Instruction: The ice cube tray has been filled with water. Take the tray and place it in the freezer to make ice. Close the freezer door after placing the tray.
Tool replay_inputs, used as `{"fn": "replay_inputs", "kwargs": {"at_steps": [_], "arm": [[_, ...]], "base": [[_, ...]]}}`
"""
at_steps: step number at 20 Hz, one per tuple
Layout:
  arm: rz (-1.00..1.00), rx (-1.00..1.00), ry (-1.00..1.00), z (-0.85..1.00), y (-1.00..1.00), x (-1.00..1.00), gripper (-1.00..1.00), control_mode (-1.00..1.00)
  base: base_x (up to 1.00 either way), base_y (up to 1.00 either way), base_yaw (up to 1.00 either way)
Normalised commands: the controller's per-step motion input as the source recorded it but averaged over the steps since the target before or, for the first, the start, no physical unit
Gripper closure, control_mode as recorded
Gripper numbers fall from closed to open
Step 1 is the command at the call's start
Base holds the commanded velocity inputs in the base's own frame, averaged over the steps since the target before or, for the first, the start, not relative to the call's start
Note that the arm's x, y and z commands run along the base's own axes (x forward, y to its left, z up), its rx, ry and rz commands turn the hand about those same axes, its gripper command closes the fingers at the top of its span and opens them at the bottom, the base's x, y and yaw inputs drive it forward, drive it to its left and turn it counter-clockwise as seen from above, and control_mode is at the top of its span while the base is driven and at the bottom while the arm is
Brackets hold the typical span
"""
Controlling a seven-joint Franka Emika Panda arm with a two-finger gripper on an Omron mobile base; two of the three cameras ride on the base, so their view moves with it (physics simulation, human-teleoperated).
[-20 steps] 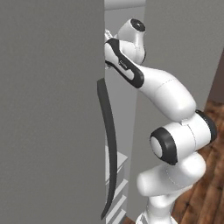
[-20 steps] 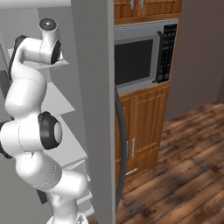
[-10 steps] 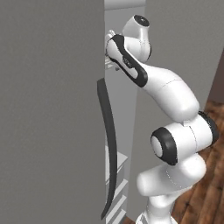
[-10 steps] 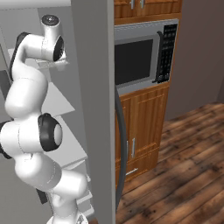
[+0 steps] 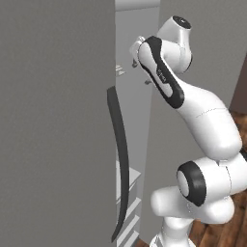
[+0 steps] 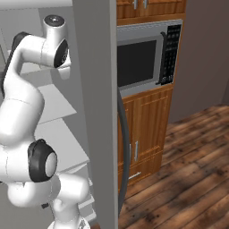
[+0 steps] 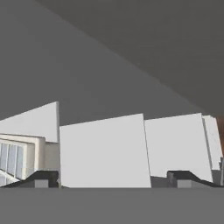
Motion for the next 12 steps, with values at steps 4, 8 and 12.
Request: {"fn": "replay_inputs", "kwargs": {"at_steps": [4,8,12], "arm": [[0.0,0.0,0.0,-0.26,-0.01,-1.0,-1.0,-1.0],[0.0,0.0,-0.02,-0.46,-0.06,-0.88,-1.0,-1.0],[-0.01,0.0,-0.04,-0.19,-0.26,-0.78,-1.0,-1.0]], "base": [[0.0,0.0,0.0],[0.0,0.0,0.0],[0.0,0.0,0.0]]}}
